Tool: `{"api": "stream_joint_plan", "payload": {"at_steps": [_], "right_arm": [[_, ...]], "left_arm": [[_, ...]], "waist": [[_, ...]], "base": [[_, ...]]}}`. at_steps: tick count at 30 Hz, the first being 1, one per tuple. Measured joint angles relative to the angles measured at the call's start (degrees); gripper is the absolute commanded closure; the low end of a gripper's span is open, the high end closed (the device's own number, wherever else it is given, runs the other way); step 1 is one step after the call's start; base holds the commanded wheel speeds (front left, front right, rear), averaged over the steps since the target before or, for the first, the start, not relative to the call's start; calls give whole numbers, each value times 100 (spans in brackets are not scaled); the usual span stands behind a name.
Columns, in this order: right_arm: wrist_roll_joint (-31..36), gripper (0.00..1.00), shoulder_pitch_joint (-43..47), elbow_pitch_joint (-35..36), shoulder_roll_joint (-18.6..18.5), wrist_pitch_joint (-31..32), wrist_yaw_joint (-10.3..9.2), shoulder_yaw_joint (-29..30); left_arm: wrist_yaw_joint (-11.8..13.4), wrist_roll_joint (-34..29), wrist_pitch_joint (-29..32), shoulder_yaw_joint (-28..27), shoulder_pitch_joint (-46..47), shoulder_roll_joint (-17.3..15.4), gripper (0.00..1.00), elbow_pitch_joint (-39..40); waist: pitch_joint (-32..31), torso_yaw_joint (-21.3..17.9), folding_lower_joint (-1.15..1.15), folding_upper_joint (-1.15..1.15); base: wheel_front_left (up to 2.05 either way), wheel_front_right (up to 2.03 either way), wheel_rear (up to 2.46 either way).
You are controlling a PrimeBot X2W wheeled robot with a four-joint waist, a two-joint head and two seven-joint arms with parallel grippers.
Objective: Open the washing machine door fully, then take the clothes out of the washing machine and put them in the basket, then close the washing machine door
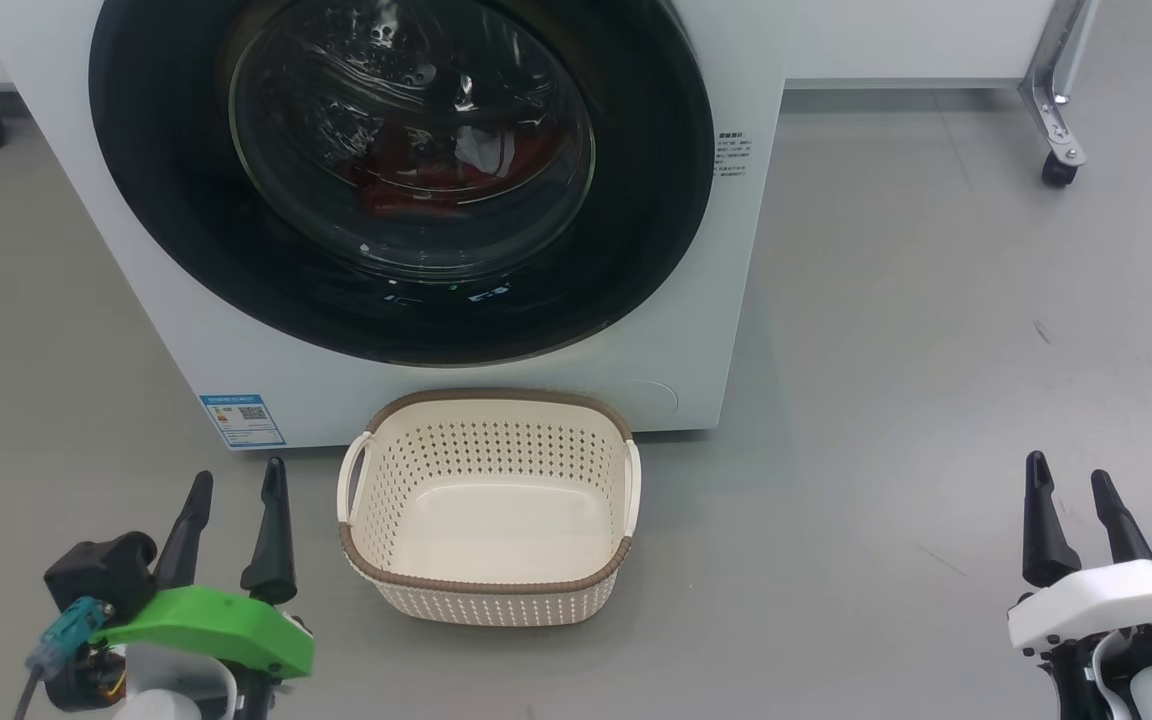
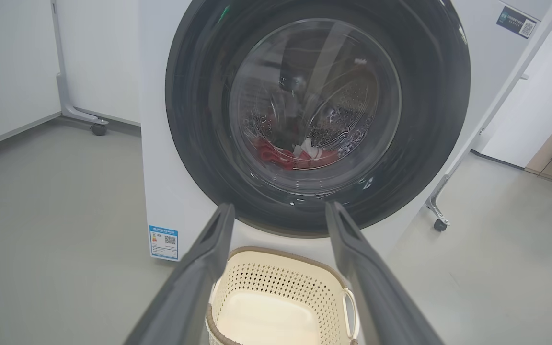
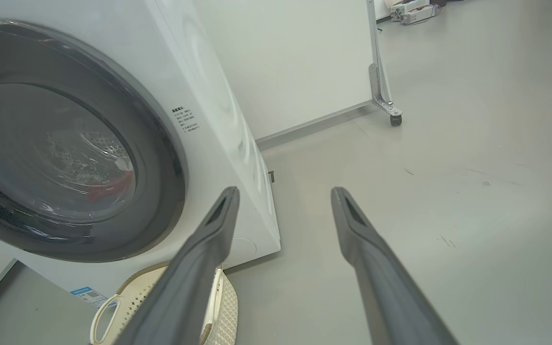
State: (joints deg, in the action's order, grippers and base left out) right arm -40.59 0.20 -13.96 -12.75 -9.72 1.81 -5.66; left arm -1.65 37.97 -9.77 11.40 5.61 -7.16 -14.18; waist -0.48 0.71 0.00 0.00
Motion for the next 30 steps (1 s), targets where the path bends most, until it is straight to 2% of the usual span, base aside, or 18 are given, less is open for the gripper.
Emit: {"api": "stream_joint_plan", "payload": {"at_steps": [21, 30], "right_arm": [[1559, 0, 1, -96, -132, -431, -308, -504], [1640, 0, 1, -146, -101, -446, -346, -557]], "left_arm": [[257, -1594, -452, 308, -2, 30, 0, -232], [290, -1658, -460, 257, -1, 79, 0, -358]], "waist": [[-52, 21, 0, 0], [-60, 31, 0, 0]], "base": [[0, 0, 0], [0, 0, 0]]}}
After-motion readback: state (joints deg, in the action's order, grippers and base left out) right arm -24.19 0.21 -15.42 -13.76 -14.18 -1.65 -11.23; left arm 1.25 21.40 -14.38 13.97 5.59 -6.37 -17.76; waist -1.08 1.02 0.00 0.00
